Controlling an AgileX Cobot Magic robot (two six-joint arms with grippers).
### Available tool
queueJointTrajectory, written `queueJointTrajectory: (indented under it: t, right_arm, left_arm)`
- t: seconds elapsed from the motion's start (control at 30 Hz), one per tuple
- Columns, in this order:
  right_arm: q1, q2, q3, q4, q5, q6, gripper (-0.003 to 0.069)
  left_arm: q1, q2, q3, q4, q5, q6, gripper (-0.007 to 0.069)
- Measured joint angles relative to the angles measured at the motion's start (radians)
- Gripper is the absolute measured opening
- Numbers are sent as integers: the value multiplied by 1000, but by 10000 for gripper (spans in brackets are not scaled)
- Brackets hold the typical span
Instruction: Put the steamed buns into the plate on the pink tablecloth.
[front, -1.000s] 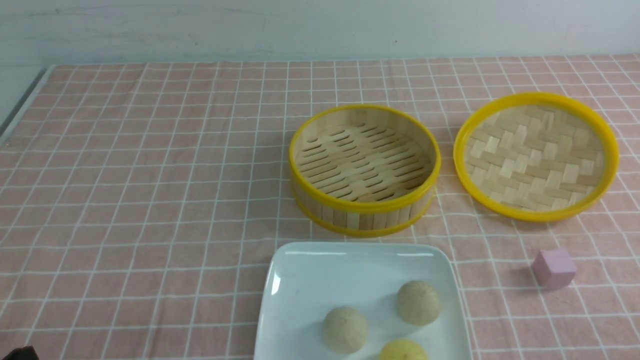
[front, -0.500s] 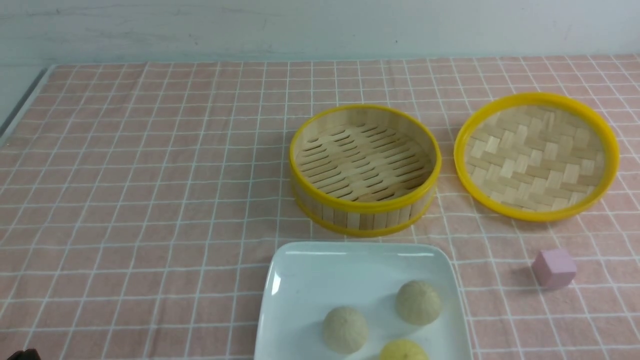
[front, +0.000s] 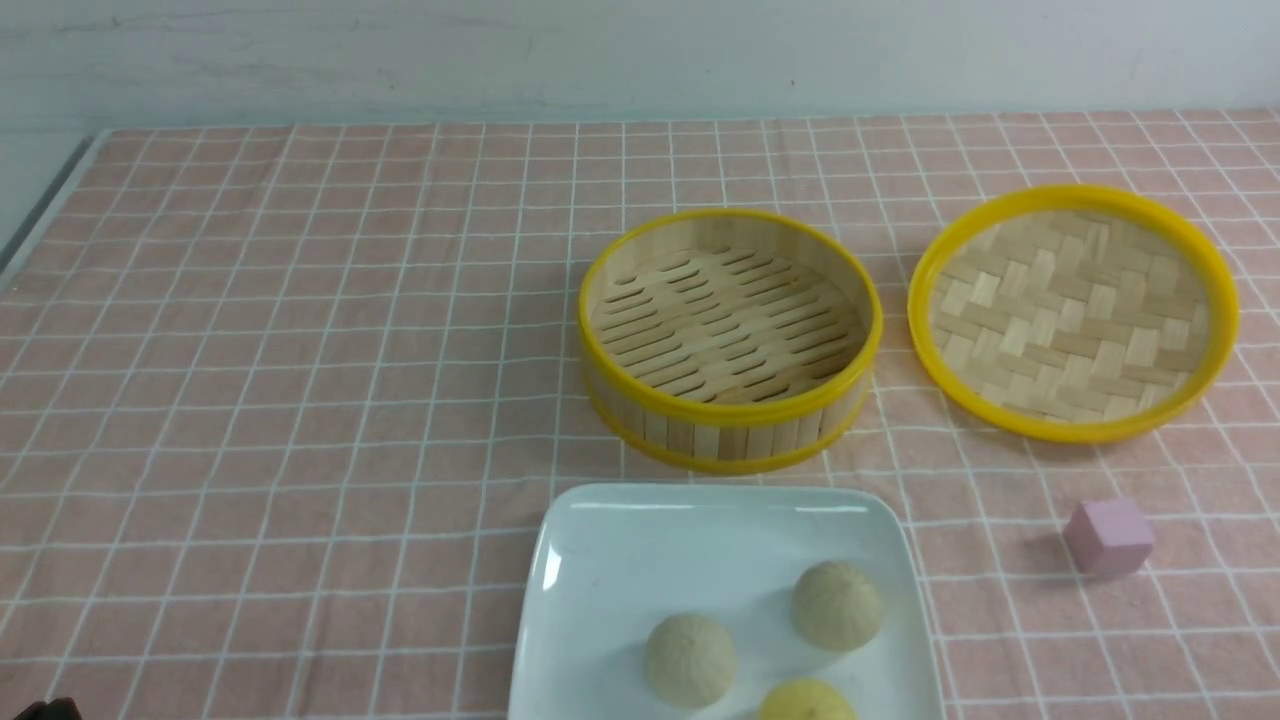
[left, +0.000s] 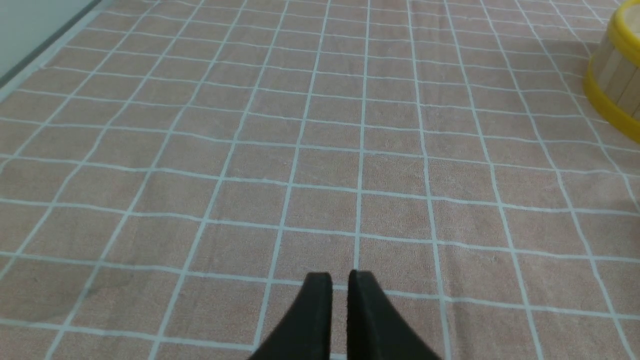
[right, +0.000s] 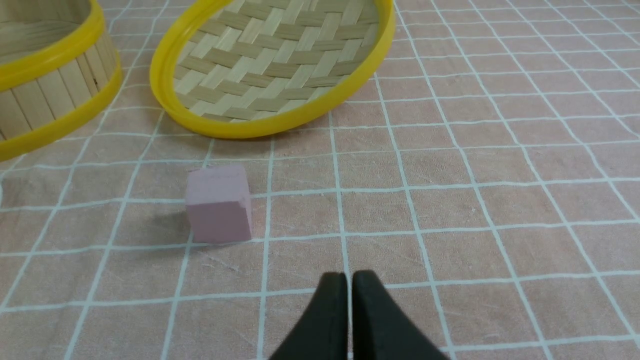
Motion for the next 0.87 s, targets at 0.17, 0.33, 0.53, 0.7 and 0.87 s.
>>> queueJointTrajectory:
  t: [0.17, 0.33, 0.53, 0.7, 0.87]
  right_arm:
    - [0, 0, 0, 0, 0, 0, 38]
    - [0, 0, 0, 0, 0, 0, 38]
    - [0, 0, 0, 0, 0, 0, 38]
    - [0, 0, 0, 0, 0, 0, 38]
    - [0, 0, 0, 0, 0, 0, 38]
  left_arm:
    - [0, 0, -1, 0, 1, 0, 79]
    - [0, 0, -1, 0, 2, 0, 86]
    - [0, 0, -1, 0, 2, 0, 92]
    - [0, 0, -1, 0, 2, 0, 97]
    - [0, 0, -1, 0, 2, 0, 104]
